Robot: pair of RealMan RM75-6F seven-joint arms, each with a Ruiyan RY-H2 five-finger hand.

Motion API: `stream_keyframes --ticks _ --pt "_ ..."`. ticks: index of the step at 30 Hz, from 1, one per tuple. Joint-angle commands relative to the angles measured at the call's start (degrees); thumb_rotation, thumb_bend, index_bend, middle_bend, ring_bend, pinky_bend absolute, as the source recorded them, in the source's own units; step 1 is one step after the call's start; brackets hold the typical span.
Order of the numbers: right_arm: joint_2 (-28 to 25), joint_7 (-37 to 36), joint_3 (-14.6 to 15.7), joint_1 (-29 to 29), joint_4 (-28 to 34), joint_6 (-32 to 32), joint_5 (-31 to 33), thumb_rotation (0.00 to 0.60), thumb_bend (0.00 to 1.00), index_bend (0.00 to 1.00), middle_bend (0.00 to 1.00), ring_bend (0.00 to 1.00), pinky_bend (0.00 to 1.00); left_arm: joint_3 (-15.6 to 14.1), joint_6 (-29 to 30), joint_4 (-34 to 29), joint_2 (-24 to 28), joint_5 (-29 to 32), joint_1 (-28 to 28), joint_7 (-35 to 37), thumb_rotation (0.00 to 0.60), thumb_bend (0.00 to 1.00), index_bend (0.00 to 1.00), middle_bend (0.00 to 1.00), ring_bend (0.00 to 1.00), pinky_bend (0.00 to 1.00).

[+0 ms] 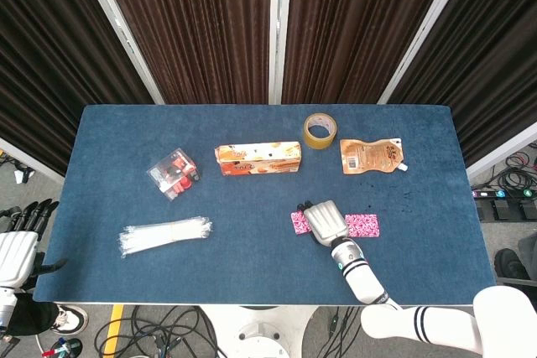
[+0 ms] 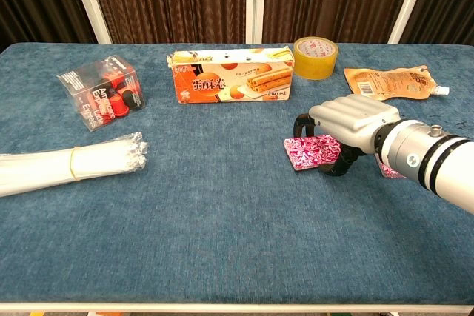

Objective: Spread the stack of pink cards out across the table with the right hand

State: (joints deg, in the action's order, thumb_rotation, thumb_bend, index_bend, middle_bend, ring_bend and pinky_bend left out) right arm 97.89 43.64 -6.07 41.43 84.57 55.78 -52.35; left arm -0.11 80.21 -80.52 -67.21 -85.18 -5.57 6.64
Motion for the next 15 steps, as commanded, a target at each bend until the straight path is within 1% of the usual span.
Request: stream_keyframes --ticks 1,6,11,15 --pt "-0.49 -0.13 0.23 0.28 0.28 -0.38 0.10 0.600 0.20 0.24 0.31 0.88 0.96 -0.09 -0.12 -0.05 0.00 -0.08 -0.01 0.18 0.600 0.00 0.07 0.05 0.00 0.15" --pt "-1.57 0.40 0.83 0.60 1.09 -0.40 0.67 0.600 0.17 0.19 0.26 0.88 0.95 -0.14 -0.19 0.07 -0.06 -0.15 -0.03 0.20 0.600 0.00 0.07 0.05 0.00 0.15" --pt "-3.29 -0.18 1.27 -0.05 2.98 1.44 -0.03 0.600 0.16 0.18 0.25 0.88 0.95 -0.08 0.10 0.18 -0.14 -0.11 0.13 0.27 0.600 0.00 0.07 0.05 0.00 0.15" --pt "-6.47 -1.47 1.52 -1.46 5.70 3.80 -1.12 0.600 0.16 0.18 0.25 0.88 0.95 -0.02 0.07 0.21 -0.11 -0.13 0.08 0.31 0.600 0.00 0.07 0.05 0.00 0.15"
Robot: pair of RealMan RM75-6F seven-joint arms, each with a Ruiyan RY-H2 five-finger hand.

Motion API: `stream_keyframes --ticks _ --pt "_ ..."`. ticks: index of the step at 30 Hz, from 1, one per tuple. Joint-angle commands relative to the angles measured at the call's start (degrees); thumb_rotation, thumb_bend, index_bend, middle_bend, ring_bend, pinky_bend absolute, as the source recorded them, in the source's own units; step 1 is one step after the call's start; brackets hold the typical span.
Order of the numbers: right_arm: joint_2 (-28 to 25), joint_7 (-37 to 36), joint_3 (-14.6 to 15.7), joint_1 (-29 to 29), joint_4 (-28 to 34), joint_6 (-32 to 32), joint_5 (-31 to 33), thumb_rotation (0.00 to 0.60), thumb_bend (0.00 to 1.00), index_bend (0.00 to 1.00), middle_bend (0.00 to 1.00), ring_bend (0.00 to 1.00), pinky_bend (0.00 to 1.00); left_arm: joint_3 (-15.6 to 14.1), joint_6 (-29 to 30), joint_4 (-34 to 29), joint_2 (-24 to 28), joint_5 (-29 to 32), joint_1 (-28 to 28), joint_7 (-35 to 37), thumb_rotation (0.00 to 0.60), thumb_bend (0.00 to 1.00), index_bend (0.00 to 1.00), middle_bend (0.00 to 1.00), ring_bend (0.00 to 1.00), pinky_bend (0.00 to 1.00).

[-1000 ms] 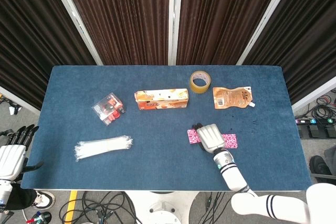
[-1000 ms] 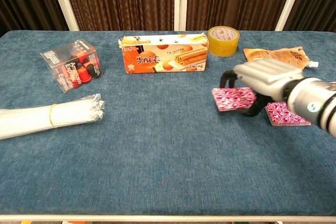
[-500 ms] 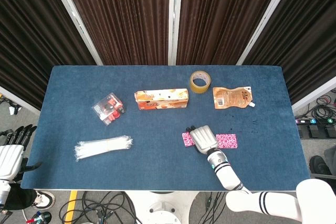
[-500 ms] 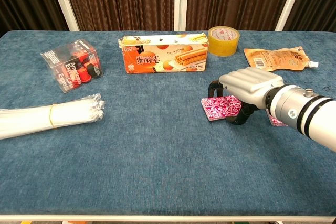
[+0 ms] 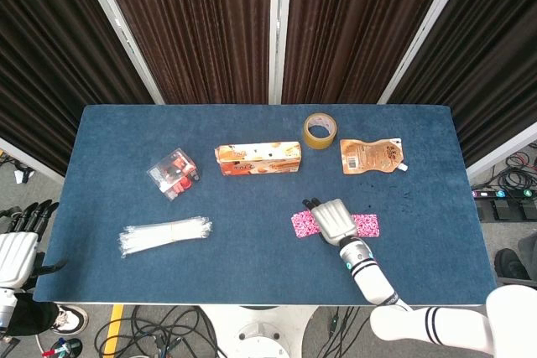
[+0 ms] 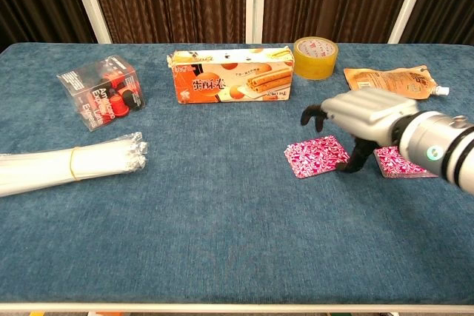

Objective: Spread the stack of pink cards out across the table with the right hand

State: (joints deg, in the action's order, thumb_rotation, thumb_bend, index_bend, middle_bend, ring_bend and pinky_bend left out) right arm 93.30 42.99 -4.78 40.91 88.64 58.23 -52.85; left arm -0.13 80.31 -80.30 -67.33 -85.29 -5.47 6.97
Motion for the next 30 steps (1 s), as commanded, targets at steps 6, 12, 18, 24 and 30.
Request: stream_keyframes --ticks 6,12,18,24,30 --pt "-7.44 -2.22 1.74 -3.49 5.40 3.25 -0.06 0.600 0.14 0.18 0.26 0.88 0.95 -0.17 -0.16 -0.18 -0.10 -0.48 -0.22 -0.52 0.600 0.00 0.07 0.05 0.00 0.15" --pt "-11.03 -3.49 3.24 -5.33 6.30 2.96 2.17 0.600 0.12 0.18 0.26 0.88 0.95 -0.33 -0.32 -0.68 0.14 -0.80 -0.38 -1.02 0.600 0.00 0.07 0.05 0.00 0.15" --pt "-11.88 -3.55 4.22 -6.45 5.58 3.44 3.31 0.600 0.12 0.23 0.25 0.88 0.95 -0.56 -0.70 -0.97 0.21 -0.88 -0.47 -0.84 0.600 0.00 0.07 0.05 0.00 0.15" --pt "-10.83 -3.79 4.06 -6.62 4.04 3.75 2.67 0.600 0.12 0.29 0.23 0.88 0.95 -0.65 -0.84 -0.64 -0.08 -0.79 -0.45 -0.97 0.600 0.00 0.07 0.05 0.00 0.15" --pt "-9.46 -3.41 3.99 -6.75 2.78 3.81 2.90 0.600 0.12 0.30 0.23 0.88 0.95 -0.72 -0.71 -0.17 -0.20 -0.83 -0.33 -0.44 0.600 0.00 0.07 0.05 0.00 0.15"
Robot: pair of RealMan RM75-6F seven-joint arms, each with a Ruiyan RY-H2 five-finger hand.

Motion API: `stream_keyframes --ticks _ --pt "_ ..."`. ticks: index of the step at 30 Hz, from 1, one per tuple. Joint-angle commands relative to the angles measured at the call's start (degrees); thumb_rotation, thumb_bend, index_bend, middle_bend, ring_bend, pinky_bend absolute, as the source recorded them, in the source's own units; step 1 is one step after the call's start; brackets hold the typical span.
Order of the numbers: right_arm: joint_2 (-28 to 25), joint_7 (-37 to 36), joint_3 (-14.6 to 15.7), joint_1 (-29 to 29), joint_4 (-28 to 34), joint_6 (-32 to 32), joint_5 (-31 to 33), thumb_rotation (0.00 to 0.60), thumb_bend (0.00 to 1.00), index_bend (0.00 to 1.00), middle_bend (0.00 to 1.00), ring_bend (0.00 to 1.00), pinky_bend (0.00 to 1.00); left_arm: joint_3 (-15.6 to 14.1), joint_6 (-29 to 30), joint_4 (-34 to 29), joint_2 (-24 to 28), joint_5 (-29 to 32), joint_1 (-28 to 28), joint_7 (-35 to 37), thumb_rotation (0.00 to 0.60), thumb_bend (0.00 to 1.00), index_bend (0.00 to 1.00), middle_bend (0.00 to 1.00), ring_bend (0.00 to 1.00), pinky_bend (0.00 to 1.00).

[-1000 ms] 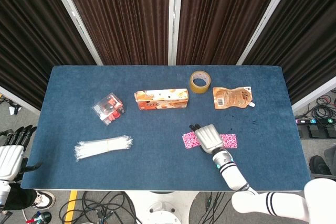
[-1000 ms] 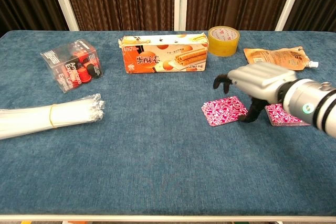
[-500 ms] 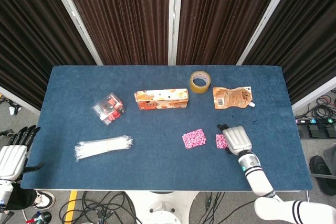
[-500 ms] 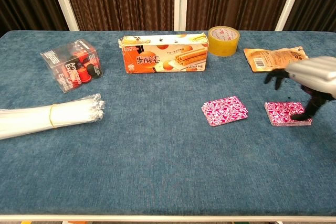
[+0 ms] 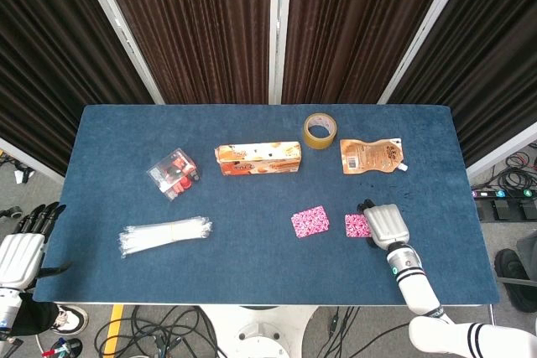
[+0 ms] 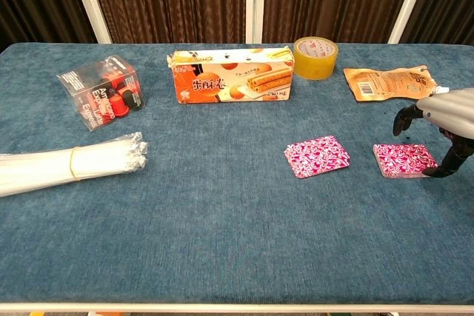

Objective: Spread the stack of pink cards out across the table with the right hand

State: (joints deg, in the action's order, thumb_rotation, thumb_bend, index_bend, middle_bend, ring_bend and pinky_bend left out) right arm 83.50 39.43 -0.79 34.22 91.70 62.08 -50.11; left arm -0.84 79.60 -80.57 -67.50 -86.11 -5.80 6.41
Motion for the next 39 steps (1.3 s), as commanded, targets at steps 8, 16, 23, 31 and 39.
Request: stream_keyframes --ticks 8,16,23,31,39 --pt "1.79 0.51 -0.03 -0.18 -1.67 -0.45 0.77 0.600 0.13 0.30 0.23 0.88 0.95 -0.06 -0.11 0.47 -0.15 -0.03 -0.02 0.40 0.600 0.00 0.07 0.05 0.00 0.15" --pt "2.87 1.18 -0.13 -0.09 -2.50 -0.77 1.27 0.600 0.14 0.30 0.24 0.88 0.95 -0.09 -0.29 0.60 -0.21 0.05 -0.05 0.50 0.600 0.00 0.07 0.05 0.00 0.15" --pt "3.84 1.08 -0.57 -0.21 -3.12 -0.33 1.13 0.600 0.15 0.30 0.26 0.88 0.95 -0.12 -0.46 0.98 -0.41 0.19 -0.03 0.82 0.600 0.00 0.07 0.05 0.00 0.15" --pt "3.02 0.72 -1.18 -0.49 -1.61 0.45 0.61 0.600 0.16 0.30 0.26 0.88 0.95 0.02 -0.25 1.05 -0.36 0.03 -0.11 1.13 0.600 0.00 0.07 0.05 0.00 0.15" --pt "3.70 0.95 -1.71 -0.03 -2.69 -0.57 1.76 0.600 0.15 0.24 0.24 0.88 0.95 -0.10 -0.46 0.97 -0.37 0.03 -0.16 0.86 0.600 0.00 0.07 0.05 0.00 0.15"
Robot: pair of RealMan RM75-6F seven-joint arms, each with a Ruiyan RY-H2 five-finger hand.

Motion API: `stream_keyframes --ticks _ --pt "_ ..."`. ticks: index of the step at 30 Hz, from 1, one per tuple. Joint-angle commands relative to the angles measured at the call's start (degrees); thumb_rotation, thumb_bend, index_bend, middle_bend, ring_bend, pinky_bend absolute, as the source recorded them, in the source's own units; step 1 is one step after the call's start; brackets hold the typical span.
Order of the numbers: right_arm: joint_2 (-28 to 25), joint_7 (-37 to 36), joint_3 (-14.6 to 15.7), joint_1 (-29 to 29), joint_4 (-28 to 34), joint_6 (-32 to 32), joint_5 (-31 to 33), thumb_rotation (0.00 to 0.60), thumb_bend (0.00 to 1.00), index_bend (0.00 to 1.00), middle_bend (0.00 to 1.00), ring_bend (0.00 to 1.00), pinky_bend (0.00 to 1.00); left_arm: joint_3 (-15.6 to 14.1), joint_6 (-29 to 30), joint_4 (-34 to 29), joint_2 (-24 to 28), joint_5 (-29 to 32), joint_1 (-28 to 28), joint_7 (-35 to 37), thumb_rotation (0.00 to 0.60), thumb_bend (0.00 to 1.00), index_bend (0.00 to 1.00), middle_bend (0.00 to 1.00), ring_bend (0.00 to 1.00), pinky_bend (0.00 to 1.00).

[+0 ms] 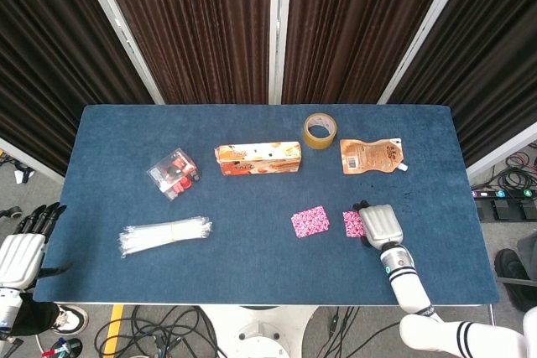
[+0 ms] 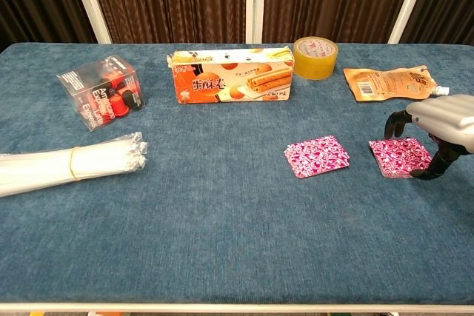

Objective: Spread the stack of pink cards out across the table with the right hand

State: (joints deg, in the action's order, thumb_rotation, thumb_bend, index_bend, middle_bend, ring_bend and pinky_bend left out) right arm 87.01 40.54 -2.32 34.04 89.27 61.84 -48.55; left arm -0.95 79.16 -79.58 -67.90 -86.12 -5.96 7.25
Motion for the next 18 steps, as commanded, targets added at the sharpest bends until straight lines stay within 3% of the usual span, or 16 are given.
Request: stream_keyframes --ticks 1,6,18 --pt "0.24 -0.28 -0.26 0.21 -0.33 -0.55 0.24 0.600 0.15 0.21 0.22 0.88 0.95 0.03 -0.02 -0.03 0.05 0.06 0.00 0.04 0.600 0.00 0.07 0.05 0.00 0.15" --pt "0.43 -0.75 -0.44 0.44 -0.55 -1.04 0.00 0.600 0.15 0.15 0.20 0.87 0.95 0.02 0.00 0.06 0.09 0.05 0.02 0.24 0.600 0.00 0.07 0.05 0.00 0.15" --pt "0.40 0.87 0.43 0.60 -0.41 -1.46 1.64 0.600 0.15 0.18 0.23 0.87 0.95 -0.19 -0.02 0.00 0.28 -0.08 0.10 0.42 0.600 0.00 0.07 0.05 0.00 0.15"
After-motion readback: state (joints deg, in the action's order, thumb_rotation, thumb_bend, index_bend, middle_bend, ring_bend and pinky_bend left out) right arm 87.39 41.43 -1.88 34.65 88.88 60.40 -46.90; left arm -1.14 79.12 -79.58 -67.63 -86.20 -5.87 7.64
